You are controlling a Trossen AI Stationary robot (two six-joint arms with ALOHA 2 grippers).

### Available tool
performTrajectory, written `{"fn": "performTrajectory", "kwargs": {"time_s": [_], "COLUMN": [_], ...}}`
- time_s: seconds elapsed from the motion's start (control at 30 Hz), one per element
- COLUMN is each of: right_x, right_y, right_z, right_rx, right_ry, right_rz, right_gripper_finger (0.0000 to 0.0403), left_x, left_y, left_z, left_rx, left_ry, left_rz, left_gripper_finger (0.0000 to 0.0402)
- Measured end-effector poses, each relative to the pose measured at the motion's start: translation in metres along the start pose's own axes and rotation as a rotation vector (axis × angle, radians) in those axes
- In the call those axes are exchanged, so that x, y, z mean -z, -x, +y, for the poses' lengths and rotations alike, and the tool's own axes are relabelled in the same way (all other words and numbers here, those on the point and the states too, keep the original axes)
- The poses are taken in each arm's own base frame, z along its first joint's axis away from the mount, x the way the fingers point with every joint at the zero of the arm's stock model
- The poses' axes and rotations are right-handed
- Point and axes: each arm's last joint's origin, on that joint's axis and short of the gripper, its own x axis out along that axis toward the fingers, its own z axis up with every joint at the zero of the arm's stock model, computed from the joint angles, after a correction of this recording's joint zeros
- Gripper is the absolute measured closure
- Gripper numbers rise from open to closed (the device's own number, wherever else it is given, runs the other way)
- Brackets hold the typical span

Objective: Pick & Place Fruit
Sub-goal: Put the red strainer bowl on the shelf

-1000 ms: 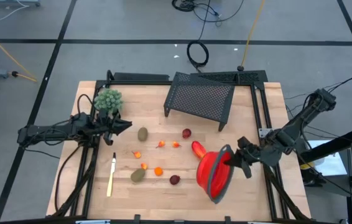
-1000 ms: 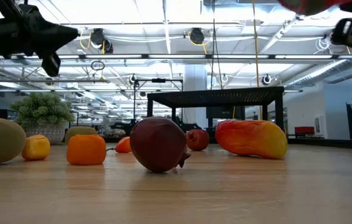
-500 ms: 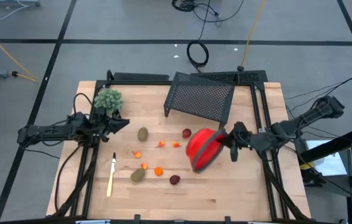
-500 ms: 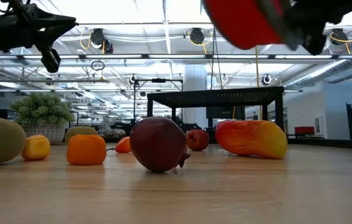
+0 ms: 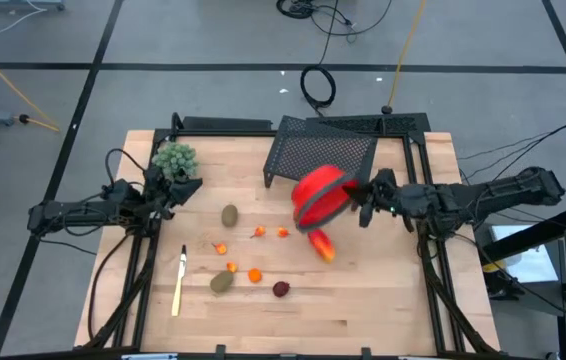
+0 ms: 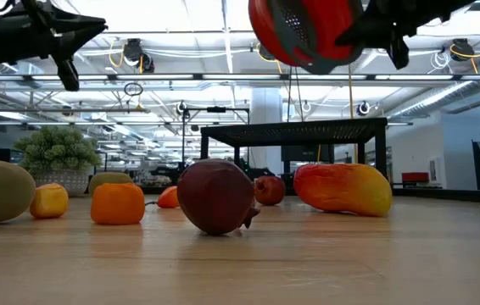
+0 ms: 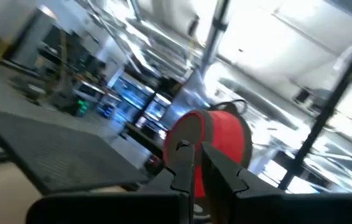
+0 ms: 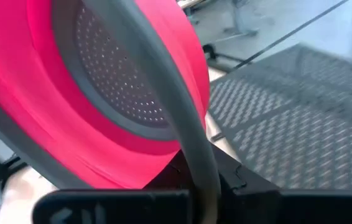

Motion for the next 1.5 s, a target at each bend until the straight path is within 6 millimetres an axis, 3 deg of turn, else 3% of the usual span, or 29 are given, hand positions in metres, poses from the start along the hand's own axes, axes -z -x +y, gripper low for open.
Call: {"fn": "performTrajectory", "kwargs": {"time_s": [0.23,0.37,0.77,1.07,1.3,1.5], "right_x": [-0.023,-0.031,-0.034,-0.038,-0.04,-0.04], "right_y": [-0.005,-0.008,-0.012,-0.012,-0.012,-0.012], "right_z": [-0.012,-0.018,-0.033,-0.042,-0.044,-0.044], "right_rx": [0.091,0.131,0.225,0.36,0.405,0.414], "right_ry": [-0.041,-0.062,-0.068,-0.068,-0.069,-0.065], "right_rz": [-0.076,-0.105,-0.102,-0.169,-0.194,-0.197], "right_gripper_finger": [0.0401,0.0401,0.0401,0.0401,0.04,0.04], "left_x": [-0.001,-0.006,-0.029,-0.017,0.001,0.01], "left_y": [-0.009,-0.024,-0.125,-0.19,-0.226,-0.251], "left_z": [0.0,-0.005,-0.041,-0.061,-0.069,-0.07], "left_rx": [-0.026,-0.061,-0.017,-0.033,-0.214,-0.387], "left_ry": [-0.047,-0.091,-0.344,-0.597,-0.822,-0.907], "left_rz": [-0.067,-0.046,0.072,0.105,0.111,0.103], "left_gripper_finger": [0.0376,0.0376,0.0376,0.0376,0.0376,0.0376]}}
